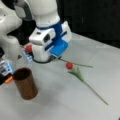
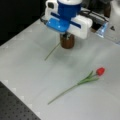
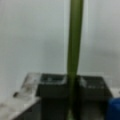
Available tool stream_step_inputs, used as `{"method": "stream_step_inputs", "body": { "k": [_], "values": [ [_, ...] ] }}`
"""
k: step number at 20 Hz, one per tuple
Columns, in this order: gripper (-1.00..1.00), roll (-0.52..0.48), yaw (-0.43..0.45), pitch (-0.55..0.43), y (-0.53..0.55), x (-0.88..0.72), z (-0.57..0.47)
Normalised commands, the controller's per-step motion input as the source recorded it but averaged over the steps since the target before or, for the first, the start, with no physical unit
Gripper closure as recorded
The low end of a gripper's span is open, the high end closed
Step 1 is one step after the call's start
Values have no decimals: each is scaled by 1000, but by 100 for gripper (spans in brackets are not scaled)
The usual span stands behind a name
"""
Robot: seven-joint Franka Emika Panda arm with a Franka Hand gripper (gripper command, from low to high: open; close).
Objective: Flower insertion into a vase
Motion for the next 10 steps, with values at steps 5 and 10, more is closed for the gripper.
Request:
{"method": "stream_step_inputs", "body": {
  "k": [5,10],
  "values": [
    [100,105,-81,-6,-26,-312,115],
    [100,136,-1,-36,-209,-426,-25]
  ]
}}
